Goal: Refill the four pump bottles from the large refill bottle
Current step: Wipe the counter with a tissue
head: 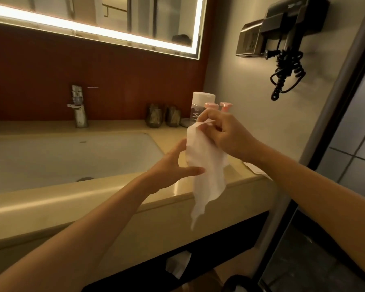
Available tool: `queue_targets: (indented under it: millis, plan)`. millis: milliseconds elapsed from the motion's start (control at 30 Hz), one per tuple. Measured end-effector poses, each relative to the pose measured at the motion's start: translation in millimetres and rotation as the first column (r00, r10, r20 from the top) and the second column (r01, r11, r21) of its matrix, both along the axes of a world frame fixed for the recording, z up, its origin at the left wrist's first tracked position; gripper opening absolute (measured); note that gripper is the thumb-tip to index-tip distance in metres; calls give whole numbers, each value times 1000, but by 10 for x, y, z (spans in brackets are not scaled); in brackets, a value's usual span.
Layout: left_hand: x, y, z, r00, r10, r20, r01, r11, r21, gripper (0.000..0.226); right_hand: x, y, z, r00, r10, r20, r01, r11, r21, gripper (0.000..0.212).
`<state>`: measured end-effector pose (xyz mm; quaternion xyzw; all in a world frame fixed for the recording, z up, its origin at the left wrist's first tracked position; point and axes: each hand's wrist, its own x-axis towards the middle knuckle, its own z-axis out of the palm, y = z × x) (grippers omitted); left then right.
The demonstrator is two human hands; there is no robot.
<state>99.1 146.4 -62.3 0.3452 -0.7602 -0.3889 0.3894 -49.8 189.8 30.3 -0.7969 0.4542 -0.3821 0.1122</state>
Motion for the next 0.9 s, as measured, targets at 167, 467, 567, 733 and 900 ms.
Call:
queue_targets:
  millis: [167, 467, 567, 733, 900]
  plan:
    - [548, 208, 122, 998, -24, -54, 30, 991, 129, 16, 302, -49, 187, 981, -36, 189, 53, 995, -82, 13]
    - [1141, -59, 36, 836, 386, 391, -416, 909, -8, 28, 338, -460, -803, 881, -432, -193, 454, 887, 88, 10]
    - [985, -24, -7, 722, 595, 353, -460, 794, -398, 28, 318, -404, -941, 778, -511, -365, 485, 858, -167, 31]
    - [716, 117, -126, 673, 402, 620, -165, 899, -405, 31, 385, -254, -1107, 830, -329, -450, 323, 942, -92, 38]
    - [524, 38, -211, 626, 284, 726, -41, 942, -333, 41, 313, -288, -1218, 775, -290, -562, 382, 923, 50, 39]
